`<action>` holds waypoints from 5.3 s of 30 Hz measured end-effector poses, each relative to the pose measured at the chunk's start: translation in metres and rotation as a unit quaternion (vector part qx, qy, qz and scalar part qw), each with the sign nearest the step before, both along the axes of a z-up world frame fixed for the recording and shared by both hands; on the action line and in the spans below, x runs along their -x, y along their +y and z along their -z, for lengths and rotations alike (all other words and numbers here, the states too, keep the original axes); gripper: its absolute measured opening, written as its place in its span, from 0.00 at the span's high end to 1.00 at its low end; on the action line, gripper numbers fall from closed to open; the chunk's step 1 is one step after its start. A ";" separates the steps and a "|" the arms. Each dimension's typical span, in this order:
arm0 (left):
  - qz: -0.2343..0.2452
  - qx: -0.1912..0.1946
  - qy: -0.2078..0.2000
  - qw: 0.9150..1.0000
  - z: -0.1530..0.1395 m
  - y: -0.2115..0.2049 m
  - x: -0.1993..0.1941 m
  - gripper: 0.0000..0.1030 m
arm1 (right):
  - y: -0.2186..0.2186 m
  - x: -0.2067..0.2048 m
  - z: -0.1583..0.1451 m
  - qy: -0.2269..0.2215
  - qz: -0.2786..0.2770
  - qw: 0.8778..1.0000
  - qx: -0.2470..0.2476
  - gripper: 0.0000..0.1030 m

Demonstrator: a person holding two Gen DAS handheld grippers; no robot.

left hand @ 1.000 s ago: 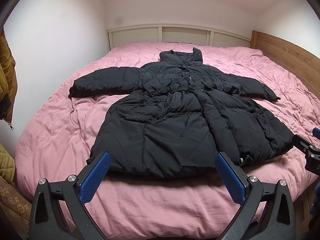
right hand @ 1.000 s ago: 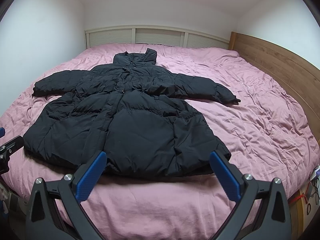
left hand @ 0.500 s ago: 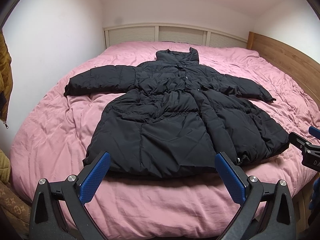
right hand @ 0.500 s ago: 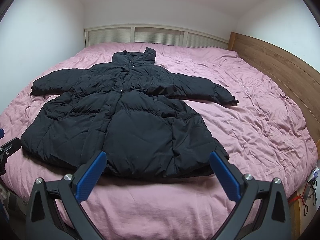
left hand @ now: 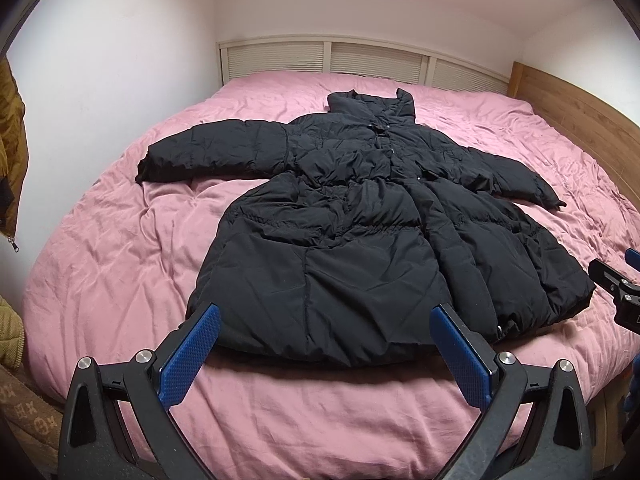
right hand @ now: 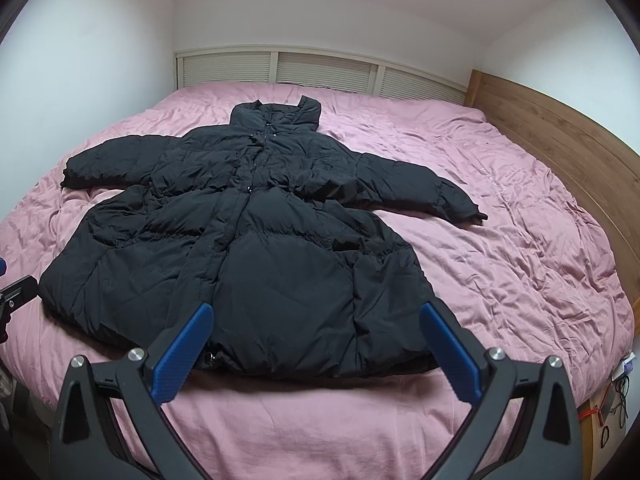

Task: Fold large clothes
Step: 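Reach the right tool to the sleeve cuff and grasp it, then lift the cuff with the right tool and fold the sleeve across the coat body, then open the right tool and lay the folded sleeve flat on the body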

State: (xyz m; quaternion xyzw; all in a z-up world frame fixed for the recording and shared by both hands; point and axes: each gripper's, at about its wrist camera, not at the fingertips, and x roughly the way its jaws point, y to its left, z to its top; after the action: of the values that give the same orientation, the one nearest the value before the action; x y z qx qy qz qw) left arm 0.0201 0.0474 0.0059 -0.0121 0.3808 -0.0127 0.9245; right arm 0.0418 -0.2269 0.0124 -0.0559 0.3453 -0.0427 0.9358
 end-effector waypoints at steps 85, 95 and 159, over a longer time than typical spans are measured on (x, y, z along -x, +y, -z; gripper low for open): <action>-0.162 0.003 0.095 0.982 -0.066 0.045 -0.307 0.01 | -0.208 -0.464 -0.067 0.022 -0.035 0.922 -0.384 0.88; -0.159 0.034 0.116 0.980 -0.045 0.106 -0.302 0.01 | -0.092 -0.440 -0.050 0.101 -0.101 0.947 -0.289 0.88; -0.023 0.072 0.168 0.983 0.075 -0.164 -0.405 0.01 | -0.130 -0.422 0.066 0.194 -0.191 0.956 -0.112 0.41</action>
State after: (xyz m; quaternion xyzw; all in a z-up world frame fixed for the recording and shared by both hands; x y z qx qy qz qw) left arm 0.4247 -0.1163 -0.0690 -0.0894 0.5286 -0.0162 0.8440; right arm 0.4639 -0.3574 -0.0539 -0.0231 0.5055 0.1870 0.8420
